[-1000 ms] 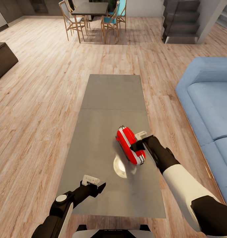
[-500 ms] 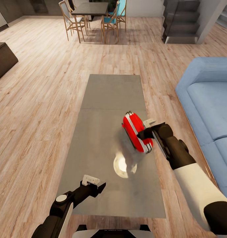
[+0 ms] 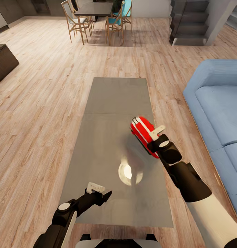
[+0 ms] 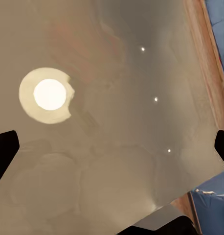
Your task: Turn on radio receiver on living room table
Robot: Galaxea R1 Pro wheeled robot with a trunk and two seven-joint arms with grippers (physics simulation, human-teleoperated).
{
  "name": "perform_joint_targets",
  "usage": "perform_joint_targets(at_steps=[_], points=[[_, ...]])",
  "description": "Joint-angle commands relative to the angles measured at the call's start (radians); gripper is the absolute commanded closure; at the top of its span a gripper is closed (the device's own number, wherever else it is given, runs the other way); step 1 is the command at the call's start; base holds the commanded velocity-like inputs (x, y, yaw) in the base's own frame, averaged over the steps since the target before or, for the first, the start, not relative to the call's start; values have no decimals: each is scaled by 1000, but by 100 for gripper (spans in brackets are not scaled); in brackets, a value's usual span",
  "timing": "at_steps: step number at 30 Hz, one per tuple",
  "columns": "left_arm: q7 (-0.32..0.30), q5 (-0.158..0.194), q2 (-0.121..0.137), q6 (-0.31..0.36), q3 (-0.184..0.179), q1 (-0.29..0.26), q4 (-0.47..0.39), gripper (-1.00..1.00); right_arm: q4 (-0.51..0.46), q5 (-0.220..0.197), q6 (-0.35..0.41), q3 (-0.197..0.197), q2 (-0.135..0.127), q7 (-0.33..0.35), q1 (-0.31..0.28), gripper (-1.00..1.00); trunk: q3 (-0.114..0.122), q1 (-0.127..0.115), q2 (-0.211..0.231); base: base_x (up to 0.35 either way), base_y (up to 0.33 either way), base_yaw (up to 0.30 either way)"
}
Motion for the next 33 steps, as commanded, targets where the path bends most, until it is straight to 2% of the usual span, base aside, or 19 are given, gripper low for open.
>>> perform_joint_targets(at_steps=[1, 3, 5, 6, 7, 10, 12, 14, 15, 19, 20, 23, 24, 27, 30, 33], points=[[-4, 0, 0, 0, 0, 0, -1, -100, -5, 32, 0, 3, 0, -10, 16, 100, 0, 0, 0, 0, 0, 0], [-8, 0, 0, 0, 0, 0, -2, -100, -9, 60, 0, 5, -1, -35, 48, 100, 0, 0, 0, 0, 0, 0], [-9, 1, 0, 0, 0, 0, -2, -100, -12, 70, 0, 7, -1, -56, 72, 100, 0, 0, 0, 0, 0, 0], [-10, 1, 0, 0, 0, 0, -2, -100, -16, 75, -25, 7, -2, -78, 95, 100, 0, 0, 0, 0, 0, 0], [-10, 1, 0, 0, 0, 0, -2, -100, -26, 80, -102, 8, -4, -102, 147, 100, 0, 0, 0, 0, 0, 0], [-10, 1, 0, 0, 0, 0, -2, -100, -33, 82, -194, 9, -16, -110, 203, 100, 0, 0, 0, 0, 0, 0], [-10, 1, 0, 0, 1, 0, -2, -100, -44, 82, -253, 13, -42, -114, 245, 100, 0, 0, 0, 0, 0, 0], [-10, 1, 0, 0, 1, 0, -2, -100, -53, 82, -298, 35, -74, -118, 278, 100, 0, 0, 0, 0, 0, 0], [-10, 1, 0, 0, 1, 0, -2, -100, -55, 83, -307, 43, -82, -120, 284, 100, 0, 0, 0, 0, 0, 0], [-10, 1, 1, 0, 2, 0, -1, -100, -65, 87, -357, 121, -143, -169, 306, 100, 0, 0, 0, 0, 0, 0], [-10, 1, 1, 0, 2, 0, -1, -100, -65, 87, -360, 133, -150, -180, 309, 100, 0, 0, 0, 0, 0, 0], [-10, 2, 1, 0, 3, 0, -1, -100, -67, 88, -381, 208, -184, -273, 331, 100, 0, 0, 0, 0, 0, 0], [-10, 2, 1, 0, 3, 0, -1, -100, -67, 88, -385, 219, -191, -289, 333, 100, 0, 0, 0, 0, 0, 0], [-10, 5, 2, 0, 3, 0, -1, -100, -67, 89, -409, 280, -233, -357, 338, 100, 0, 0, 0, 0, 0, 0], [-10, 14, 2, 0, 3, 0, -1, -100, -67, 89, -417, 326, -251, -394, 341, 100, 0, 0, 0, 0, 0, 0], [-11, 28, 3, 0, 3, 0, -1, -100, -67, 89, -419, 367, -260, -460, 357, 100, 0, 0, 0, 0, 0, 0]])
